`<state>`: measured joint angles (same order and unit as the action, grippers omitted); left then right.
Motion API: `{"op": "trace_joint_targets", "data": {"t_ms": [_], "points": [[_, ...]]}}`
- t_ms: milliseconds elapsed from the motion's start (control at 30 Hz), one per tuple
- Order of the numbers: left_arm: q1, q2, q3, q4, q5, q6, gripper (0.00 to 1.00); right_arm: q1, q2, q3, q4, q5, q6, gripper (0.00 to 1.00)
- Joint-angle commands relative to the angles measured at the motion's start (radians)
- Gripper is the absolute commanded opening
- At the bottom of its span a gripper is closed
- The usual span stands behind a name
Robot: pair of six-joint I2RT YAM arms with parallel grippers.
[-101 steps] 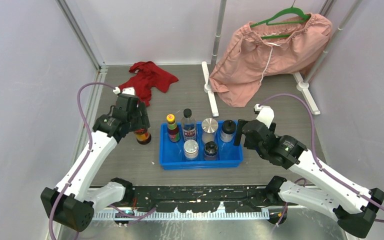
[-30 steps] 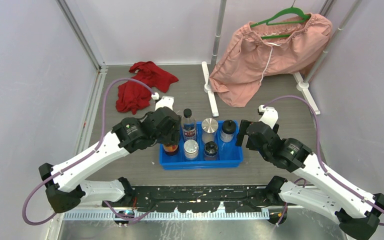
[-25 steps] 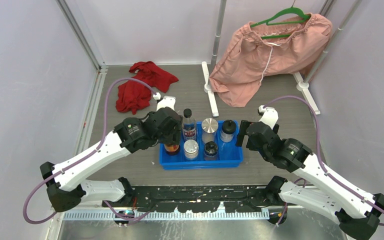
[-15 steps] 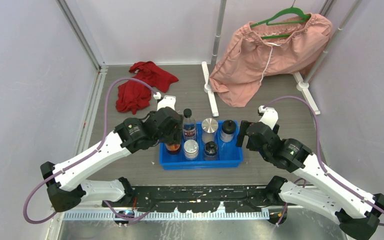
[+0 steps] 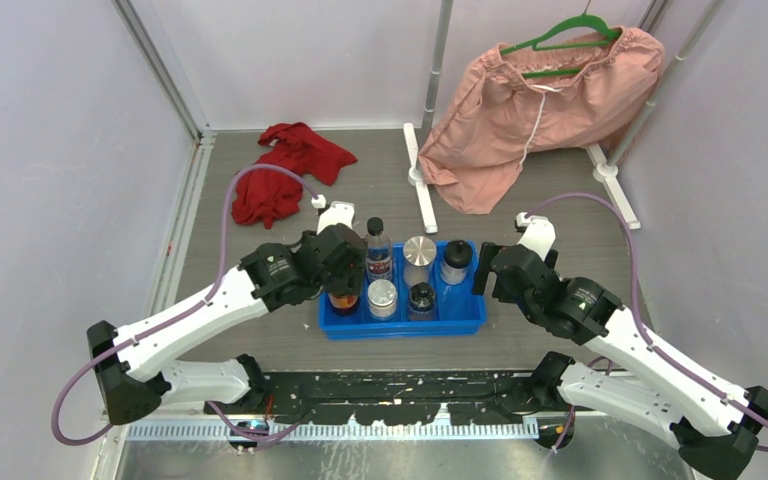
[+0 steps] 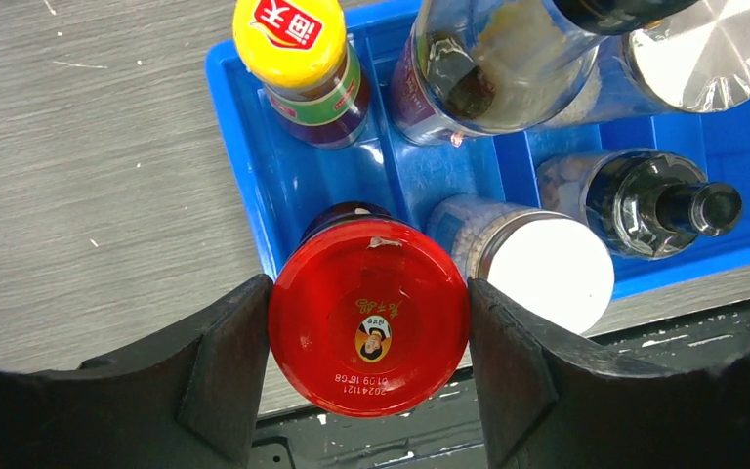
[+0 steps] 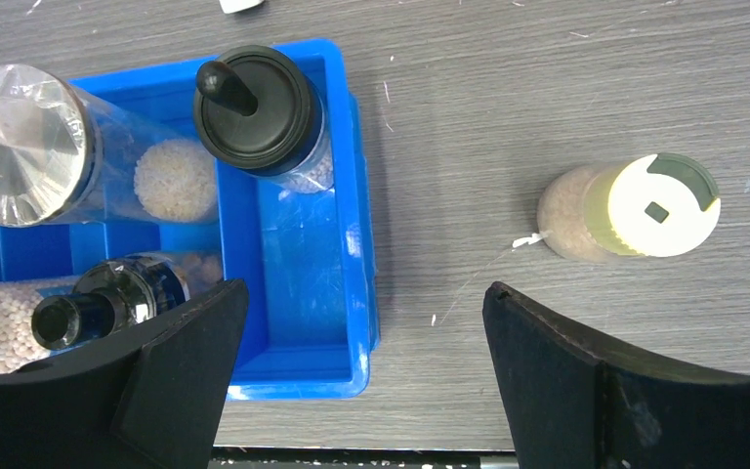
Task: Organize the condiment bottles
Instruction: Place the bottle in the storage box.
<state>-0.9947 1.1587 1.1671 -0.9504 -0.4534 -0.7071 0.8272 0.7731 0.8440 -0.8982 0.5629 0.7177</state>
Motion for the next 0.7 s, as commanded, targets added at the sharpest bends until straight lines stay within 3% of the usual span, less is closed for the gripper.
{"op": "trace_joint_targets", "data": {"t_ms": [0,667], "points": [[-0.005,-0.05,0.003,0.127,-0.048,-0.011,0.64,-0.002,0.008,-0.004,0.02,0.008,0.012,0.96],[-0.005,-0.071,-0.094,0.197,-0.042,-0.015,0.64,-0.003,0.012,-0.031,0.035,0.003,0.016,0.96]]}}
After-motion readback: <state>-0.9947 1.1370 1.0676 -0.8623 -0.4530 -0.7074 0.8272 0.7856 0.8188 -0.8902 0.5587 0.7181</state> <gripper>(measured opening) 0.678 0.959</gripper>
